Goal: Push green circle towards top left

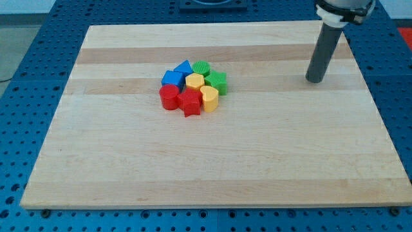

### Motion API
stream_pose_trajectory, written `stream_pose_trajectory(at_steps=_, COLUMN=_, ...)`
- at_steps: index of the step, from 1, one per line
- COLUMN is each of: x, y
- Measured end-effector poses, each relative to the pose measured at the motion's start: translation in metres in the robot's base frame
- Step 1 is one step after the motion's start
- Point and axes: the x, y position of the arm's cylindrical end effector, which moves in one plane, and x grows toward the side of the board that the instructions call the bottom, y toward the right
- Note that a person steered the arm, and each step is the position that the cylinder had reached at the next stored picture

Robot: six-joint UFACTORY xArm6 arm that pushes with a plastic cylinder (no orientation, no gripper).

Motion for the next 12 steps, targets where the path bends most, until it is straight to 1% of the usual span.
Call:
stream_pose_trajectory(at_steps=2, x=0.000, y=0.000)
stream_pose_trajectory(at_steps=3, x=0.019, y=-0.009)
stream_pose_trajectory(at_steps=4, x=0.032, y=-0.029)
stream_pose_trajectory(at_steps=7, x=0.033, y=-0.100)
stream_pose_trajectory(at_steps=8, x=0.045, y=-0.119)
stream_pose_trajectory(at_steps=9, x=0.052, y=-0.124)
stream_pose_trajectory(at_steps=11, x=0.016, y=-0.176)
stream_pose_trajectory(at_steps=12, x=0.007, y=-0.207)
